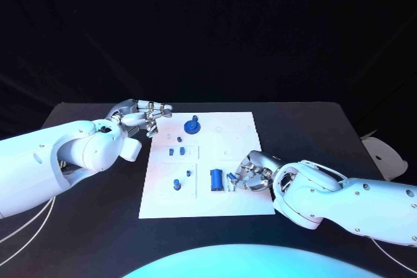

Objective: Assemble the parts on the task board

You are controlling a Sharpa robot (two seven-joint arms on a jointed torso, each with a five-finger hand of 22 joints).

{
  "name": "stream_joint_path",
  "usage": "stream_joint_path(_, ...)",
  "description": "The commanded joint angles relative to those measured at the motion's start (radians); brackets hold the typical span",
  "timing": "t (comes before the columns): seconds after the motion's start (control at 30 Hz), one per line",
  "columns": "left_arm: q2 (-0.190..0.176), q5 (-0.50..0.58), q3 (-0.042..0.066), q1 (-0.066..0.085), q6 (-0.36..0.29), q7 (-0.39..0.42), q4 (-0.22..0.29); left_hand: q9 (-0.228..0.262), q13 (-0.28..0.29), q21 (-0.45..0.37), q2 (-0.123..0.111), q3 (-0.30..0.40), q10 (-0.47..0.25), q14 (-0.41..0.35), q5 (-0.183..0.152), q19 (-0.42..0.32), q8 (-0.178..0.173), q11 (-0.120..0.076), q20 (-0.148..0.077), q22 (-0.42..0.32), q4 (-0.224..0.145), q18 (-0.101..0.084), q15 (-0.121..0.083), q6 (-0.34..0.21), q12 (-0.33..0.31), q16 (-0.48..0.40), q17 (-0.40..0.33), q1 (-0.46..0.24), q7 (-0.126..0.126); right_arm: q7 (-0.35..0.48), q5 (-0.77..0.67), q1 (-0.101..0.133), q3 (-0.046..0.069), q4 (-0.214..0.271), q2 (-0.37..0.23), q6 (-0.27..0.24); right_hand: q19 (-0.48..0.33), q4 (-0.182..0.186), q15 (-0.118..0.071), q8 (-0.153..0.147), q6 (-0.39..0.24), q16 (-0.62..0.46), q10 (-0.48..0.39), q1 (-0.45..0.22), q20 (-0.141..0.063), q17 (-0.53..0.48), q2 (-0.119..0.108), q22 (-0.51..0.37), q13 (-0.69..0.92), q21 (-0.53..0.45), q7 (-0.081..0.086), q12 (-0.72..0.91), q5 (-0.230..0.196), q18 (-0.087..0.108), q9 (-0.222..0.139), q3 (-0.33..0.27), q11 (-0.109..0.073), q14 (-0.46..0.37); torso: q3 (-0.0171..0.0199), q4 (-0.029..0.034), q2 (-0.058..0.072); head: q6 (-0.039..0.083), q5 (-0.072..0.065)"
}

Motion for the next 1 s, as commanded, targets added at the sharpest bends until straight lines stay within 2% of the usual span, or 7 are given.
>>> stream_joint_path(0.03,0.001,0.000,0.001,0.001,0.021,0.007,0.004,-0.001,0.001,-0.005,0.002,-0.001,-0.009,0.000,0.006,0.003,0.004,0.003,0.003,0.000,0.002,0.009,0.007,-0.008,0.006,0.004,0.000,0.000,0.000,-0.018,0.015,-0.004,0.000,-0.007,0.006,0.052,0.035,0.005,-0.007,0.002,0.038,0.006,0.021,-0.022,-0.004,0.192,0.001,0.215,0.085,0.005,-0.027,0.006,0.011,-0.009,0.000,-0.016,-0.003,0.090,-0.0002,-0.0001,0.001,-0.003,0.002)
stream_joint_path(0.2,0.001,0.000,0.000,0.001,0.023,0.006,0.005,-0.001,0.001,-0.005,0.001,-0.001,-0.009,-0.001,0.006,0.003,0.004,0.003,0.003,-0.001,0.001,0.009,0.007,-0.008,0.007,0.003,-0.001,0.000,0.000,-0.030,0.013,-0.005,0.000,-0.013,0.013,0.055,0.035,0.020,-0.009,0.008,0.051,0.005,0.022,-0.074,-0.006,0.191,0.007,0.215,0.085,0.004,-0.031,0.004,0.028,-0.009,0.003,-0.061,-0.006,0.090,-0.0004,0.0001,0.000,-0.006,0.002)
stream_joint_path(0.5,-0.002,-0.002,0.000,0.001,0.027,0.003,0.007,-0.001,0.001,-0.005,0.001,-0.001,-0.009,-0.001,0.006,0.003,0.004,0.003,0.003,-0.001,0.001,0.009,0.007,-0.008,0.007,0.003,-0.001,0.000,0.000,-0.044,0.002,-0.006,0.000,-0.019,0.020,0.071,0.036,0.023,-0.012,0.016,0.062,0.006,0.025,-0.115,-0.009,0.193,0.024,0.215,0.088,0.007,-0.036,0.006,0.032,-0.009,0.008,-0.109,-0.010,0.090,-0.0006,0.0003,0.000,-0.009,0.003)
stream_joint_path(0.73,-0.003,-0.003,0.000,0.001,0.028,0.003,0.007,-0.001,0.001,-0.005,0.001,-0.001,-0.009,-0.001,0.006,0.003,0.004,0.003,0.003,-0.001,0.001,0.009,0.007,-0.008,0.007,0.003,-0.001,0.000,0.000,-0.044,-0.007,-0.006,0.000,-0.021,0.026,0.063,0.036,0.023,-0.014,0.019,0.064,0.006,0.026,-0.140,-0.011,0.192,0.032,0.215,0.090,0.007,-0.038,0.007,0.039,-0.009,0.010,-0.141,-0.011,0.090,-0.0002,0.0006,-0.001,-0.008,0.004)
stream_joint_path(0.87,-0.003,-0.003,0.000,0.001,0.028,0.003,0.007,-0.001,0.001,-0.005,0.001,-0.001,-0.009,-0.001,0.006,0.003,0.004,0.003,0.003,-0.001,0.001,0.009,0.007,-0.008,0.007,0.003,-0.001,0.000,0.000,-0.044,-0.012,-0.006,0.000,-0.023,0.029,0.053,0.035,0.023,-0.014,0.020,0.063,0.005,0.026,-0.149,-0.011,0.191,0.037,0.214,0.091,0.004,-0.039,0.007,0.026,-0.009,0.011,-0.160,-0.012,0.090,-0.0005,0.0008,0.000,-0.008,0.004)
stream_joint_path(1.0,-0.003,-0.003,0.000,0.001,0.028,0.002,0.007,-0.001,0.001,-0.005,0.001,-0.001,-0.009,-0.001,0.006,0.003,0.004,0.003,0.003,-0.001,0.001,0.009,0.007,-0.008,0.007,0.003,-0.001,0.000,0.000,-0.041,-0.016,-0.006,0.000,-0.024,0.031,0.044,0.034,0.025,-0.013,0.020,0.062,0.004,0.025,-0.176,-0.011,0.189,0.042,0.214,0.091,0.002,-0.037,0.005,-0.023,-0.008,0.011,-0.196,-0.010,0.089,-0.0001,0.0003,0.001,-0.007,0.004)
